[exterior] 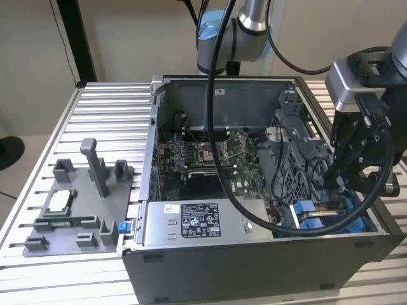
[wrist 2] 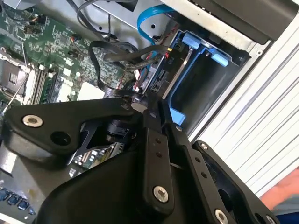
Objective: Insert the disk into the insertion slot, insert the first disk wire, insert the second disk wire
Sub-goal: 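Insert the second disk wire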
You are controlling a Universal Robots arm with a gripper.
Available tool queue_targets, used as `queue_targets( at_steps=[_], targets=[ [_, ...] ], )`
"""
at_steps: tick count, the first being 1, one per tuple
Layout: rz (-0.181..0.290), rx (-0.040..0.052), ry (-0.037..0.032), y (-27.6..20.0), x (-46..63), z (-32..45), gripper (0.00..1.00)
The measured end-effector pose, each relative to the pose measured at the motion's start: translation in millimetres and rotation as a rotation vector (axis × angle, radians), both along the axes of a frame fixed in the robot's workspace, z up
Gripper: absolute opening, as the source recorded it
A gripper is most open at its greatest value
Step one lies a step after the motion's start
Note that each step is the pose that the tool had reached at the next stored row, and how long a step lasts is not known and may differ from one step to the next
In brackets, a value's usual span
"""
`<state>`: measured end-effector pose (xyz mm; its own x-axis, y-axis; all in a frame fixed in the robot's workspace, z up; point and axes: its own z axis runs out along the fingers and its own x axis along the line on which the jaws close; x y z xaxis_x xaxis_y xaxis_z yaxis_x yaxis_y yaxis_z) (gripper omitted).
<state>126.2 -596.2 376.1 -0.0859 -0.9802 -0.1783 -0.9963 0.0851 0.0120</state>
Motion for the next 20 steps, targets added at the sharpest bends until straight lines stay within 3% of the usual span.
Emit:
queue_targets(
  at_steps=[13,15,18,19,20],
  targets=[
    [0.0,-0.0003,-0.0031,0.0,-0.7,-0.2,0.0],
    [0.0,-0.001,-0.0118,0.0,-1.1,-0.9,0.0],
    [0.0,-0.0011,-0.0412,0.0,-1.6,-2.8,0.0],
    [0.0,-0.0016,-0.0483,0.0,-1.9,-3.8,0.0],
    [0.0,-0.0037,-0.0509,0.0,-2.1,-4.7,0.0]
  ],
)
